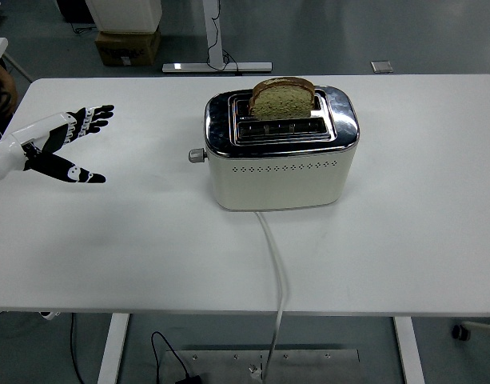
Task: Press down toaster
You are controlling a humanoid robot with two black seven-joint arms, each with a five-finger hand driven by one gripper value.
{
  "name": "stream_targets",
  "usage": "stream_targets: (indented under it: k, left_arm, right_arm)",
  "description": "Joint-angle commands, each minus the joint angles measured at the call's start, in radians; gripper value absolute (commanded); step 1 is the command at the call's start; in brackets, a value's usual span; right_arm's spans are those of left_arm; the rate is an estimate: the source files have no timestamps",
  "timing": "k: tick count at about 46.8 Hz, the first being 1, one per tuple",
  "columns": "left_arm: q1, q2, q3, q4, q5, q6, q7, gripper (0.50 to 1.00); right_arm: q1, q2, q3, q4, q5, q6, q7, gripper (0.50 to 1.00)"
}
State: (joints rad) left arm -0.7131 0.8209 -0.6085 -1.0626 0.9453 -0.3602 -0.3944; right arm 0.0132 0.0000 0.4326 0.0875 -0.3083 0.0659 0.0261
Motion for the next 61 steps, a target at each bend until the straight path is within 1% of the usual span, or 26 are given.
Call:
stream_targets:
  k: [1,6,13,25,33,49,54,61]
  left_arm:
    - [0.001,0.007,0.001,-0.022,0.047,0.001,-0.001,1.0]
    - [0.001,0.008,0.001,-0.036,0.105,0.001,-0.001,1.0]
    - [0.0,-0.006,0.001,-0.048,0.139,0.003,0.0,1.0]
    - [-0.003,-0.008,0.004,-0.119,0.225,0.006,0.0,1.0]
    - [0.0,-0.011,0.004,-0.12,0.276,0.006,0.0,1.0]
    - [-0.016,-0.029,0.012,-0.12,0.303,0.006,0.0,1.0]
    - [-0.014,-0.054,0.015,-0.12,0.303,0.006,0.0,1.0]
    - [-0.016,-0.057,0.015,-0.12,0.305,0.006,-0.001,1.0]
  right_arm:
    - [-0.001,0.0,0.0,0.0,0.0,0.0,0.0,0.998]
    - [0.001,0.0,0.0,0.0,0.0,0.0,0.0,0.998]
    - [0.001,0.0,0.0,0.0,0.0,0.0,0.0,0.998]
    - [-0.001,0.0,0.0,0.0,0.0,0.0,0.0,0.998]
    - [-0.001,0.0,0.0,0.0,0.0,0.0,0.0,0.998]
    - [-0.001,0.0,0.0,0.0,0.0,0.0,0.0,0.998]
    - [0.001,0.0,0.0,0.0,0.0,0.0,0.0,0.998]
    - [0.001,0.0,0.0,0.0,0.0,0.0,0.0,0.998]
